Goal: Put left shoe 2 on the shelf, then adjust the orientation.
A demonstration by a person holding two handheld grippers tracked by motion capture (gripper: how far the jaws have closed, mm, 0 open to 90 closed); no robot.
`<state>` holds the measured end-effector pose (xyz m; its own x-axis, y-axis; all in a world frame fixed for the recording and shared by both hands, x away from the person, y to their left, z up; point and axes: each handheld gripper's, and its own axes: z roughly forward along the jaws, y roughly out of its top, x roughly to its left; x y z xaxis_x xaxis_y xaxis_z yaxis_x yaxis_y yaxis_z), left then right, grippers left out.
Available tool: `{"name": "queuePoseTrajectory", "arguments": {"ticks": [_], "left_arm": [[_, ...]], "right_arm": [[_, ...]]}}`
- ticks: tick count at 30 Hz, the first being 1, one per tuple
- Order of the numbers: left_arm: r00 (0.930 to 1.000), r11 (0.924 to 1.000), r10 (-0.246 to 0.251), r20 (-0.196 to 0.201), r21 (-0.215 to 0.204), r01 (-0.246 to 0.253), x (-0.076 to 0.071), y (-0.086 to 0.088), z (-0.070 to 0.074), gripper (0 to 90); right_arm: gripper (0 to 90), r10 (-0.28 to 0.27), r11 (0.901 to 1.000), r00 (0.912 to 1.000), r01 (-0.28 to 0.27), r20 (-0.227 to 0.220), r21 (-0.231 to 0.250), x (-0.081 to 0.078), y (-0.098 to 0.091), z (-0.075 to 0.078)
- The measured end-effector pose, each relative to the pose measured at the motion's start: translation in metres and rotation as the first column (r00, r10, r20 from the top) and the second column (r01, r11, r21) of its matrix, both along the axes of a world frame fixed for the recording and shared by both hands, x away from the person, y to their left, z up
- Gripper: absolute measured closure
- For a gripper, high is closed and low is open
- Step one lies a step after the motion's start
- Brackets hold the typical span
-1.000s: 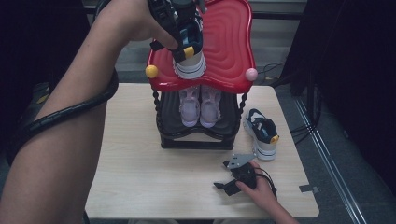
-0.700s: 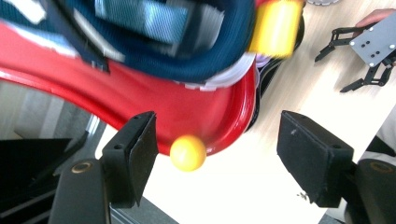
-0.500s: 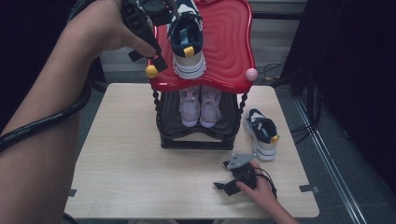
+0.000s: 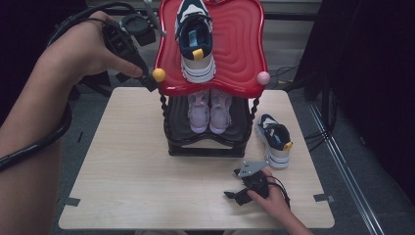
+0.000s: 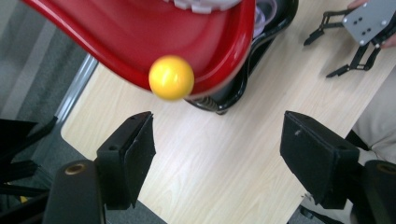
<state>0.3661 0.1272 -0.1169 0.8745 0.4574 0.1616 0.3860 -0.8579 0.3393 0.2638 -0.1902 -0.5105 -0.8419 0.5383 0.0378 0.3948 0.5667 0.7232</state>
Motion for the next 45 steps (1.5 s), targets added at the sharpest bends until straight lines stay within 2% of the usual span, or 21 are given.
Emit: {"name": "queuePoseTrajectory", "arguments": {"ticks": [6,7,12,14,17,19,20,25,27,34,36,45], "left_arm": [[0.9994,0.9999,0.014,-0.033,0.005,-0.013,0.0,0.013,-0.013,26.0],[0.9995,0.9998,0.019,-0.027,-0.006,-0.019,0.0,0.015,-0.016,26.0],[0.9988,0.9997,0.025,-0.042,-0.002,-0.025,-0.003,0.024,-0.027,26.0],[0.9983,0.9995,0.027,-0.051,-0.016,-0.028,-0.004,0.028,-0.032,26.0],[0.9975,0.9995,0.032,-0.063,-0.005,-0.032,-0.004,0.032,-0.039,26.0],[0.9971,0.9991,0.039,-0.066,-0.013,-0.04,-0.005,0.035,-0.046,26.0],[0.9966,0.9993,0.036,-0.075,-0.002,-0.036,-0.005,0.037,-0.047,26.0],[0.9948,0.9986,0.051,-0.088,-0.006,-0.052,-0.007,0.045,-0.065,26.0],[0.9939,0.9987,0.051,-0.098,0.005,-0.051,-0.009,0.048,-0.072,26.0],[0.9908,0.9982,0.056,-0.123,-0.013,-0.058,-0.012,0.056,-0.094,26.1],[0.9901,0.9986,0.052,-0.13,-0.003,-0.053,-0.012,0.058,-0.1,26.1],[0.9901,0.9989,0.039,-0.135,-0.02,-0.042,-0.013,0.062,-0.127,26.1]], "right_arm": [[11.8,0.0,1.0,1.0,0.0,0.0,0.0,0.0,0.0,0.0],[11.7,0.0,1.0,1.0,0.0,0.0,0.0,0.0,0.0,0.0],[11.7,-0.001,1.0,1.0,0.001,0.0,0.0,0.0,0.0,0.0],[11.7,-0.001,1.0,1.0,0.001,0.0,0.0,0.0,0.0,0.0],[11.7,0.0,1.0,1.0,0.0,0.0,-0.002,0.0,0.0,0.0],[11.7,0.0,1.0,1.0,0.0,0.0,-0.002,0.0,0.0,0.0],[11.8,-0.001,1.0,1.0,0.001,-0.001,-0.002,0.0,0.0,0.0],[11.7,0.0,1.0,1.0,0.0,0.0,-0.002,0.0,0.0,0.0],[11.8,-0.001,1.0,1.0,0.001,0.0,-0.002,0.0,0.0,0.0],[11.8,0.0,1.0,1.0,0.0,-0.002,-0.002,0.0,0.0,0.0],[11.7,0.0,1.0,1.0,0.0,-0.001,-0.002,0.0,0.0,0.0],[11.7,-0.001,1.0,1.0,0.001,0.0,0.0,0.0,0.0,0.0]]}}
